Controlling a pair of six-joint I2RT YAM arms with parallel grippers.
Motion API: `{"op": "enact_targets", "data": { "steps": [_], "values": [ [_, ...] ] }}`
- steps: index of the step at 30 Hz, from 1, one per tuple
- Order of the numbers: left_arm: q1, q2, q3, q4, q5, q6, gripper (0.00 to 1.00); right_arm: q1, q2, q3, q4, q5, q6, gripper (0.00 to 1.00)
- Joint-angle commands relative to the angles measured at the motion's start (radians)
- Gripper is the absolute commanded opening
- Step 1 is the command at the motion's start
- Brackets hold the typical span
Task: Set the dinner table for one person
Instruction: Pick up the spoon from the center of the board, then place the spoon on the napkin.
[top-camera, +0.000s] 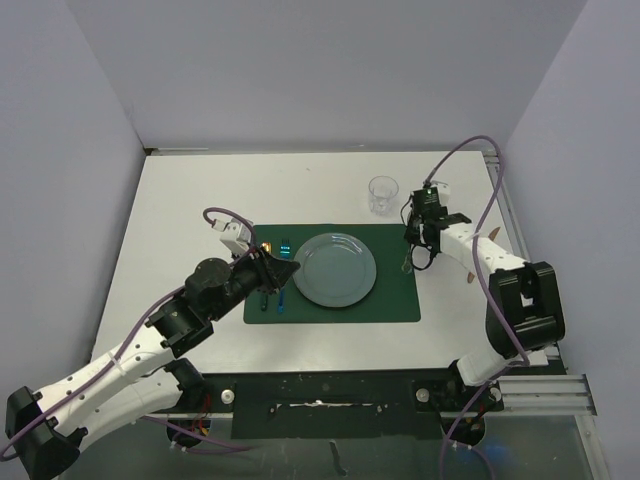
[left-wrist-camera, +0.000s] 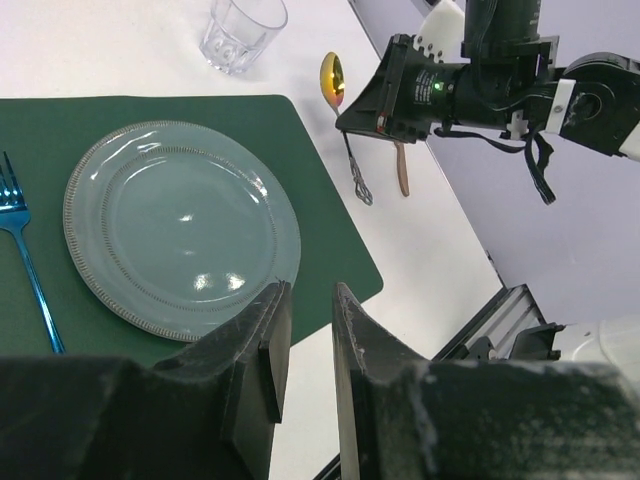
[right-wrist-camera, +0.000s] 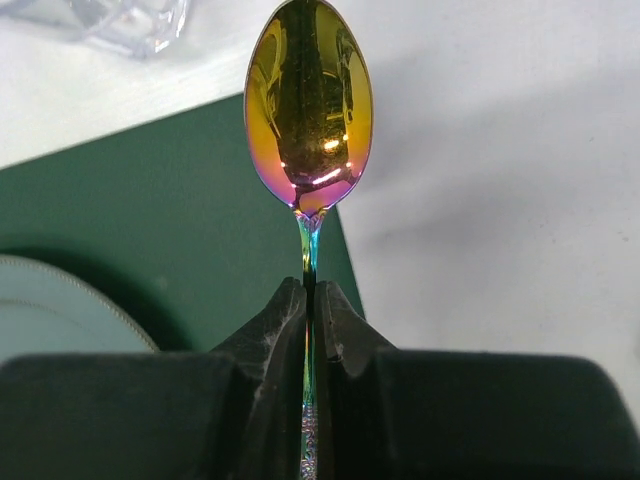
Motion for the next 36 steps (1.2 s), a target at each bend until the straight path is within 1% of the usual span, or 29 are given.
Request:
{"op": "enact_targets", "data": {
  "steps": [1,6,14,23,28,36],
  "values": [
    [-0.004,-0.012,0.036,0.023,-0.004,0.022,0.20,0.007,-0.070,-0.024,-0.010,-0.093,-0.083,0.00],
    [-0.005,-0.009,0.049,-0.004,-0.018,0.042,0.20,0.027,-0.119,-0.059,-0.052,-0.167,-0.127,0.00],
    [-0.005,0.023,0.049,-0.008,-0.011,0.048,0.20,0.089,-0.161,-0.110,-0.083,-0.196,-0.140,0.00],
    [-0.005,0.004,0.049,-0.019,-0.021,0.043,0.20,0.179,-0.142,-0.145,-0.064,-0.155,-0.087,0.00],
    [-0.005,-0.018,0.049,-0.038,-0.038,0.043,0.20,0.247,-0.110,-0.153,-0.053,-0.082,-0.032,0.00],
    [-0.005,-0.037,0.040,-0.044,-0.041,0.041,0.20,0.376,-0.050,-0.127,-0.087,0.142,0.077,0.00]
  ]
}}
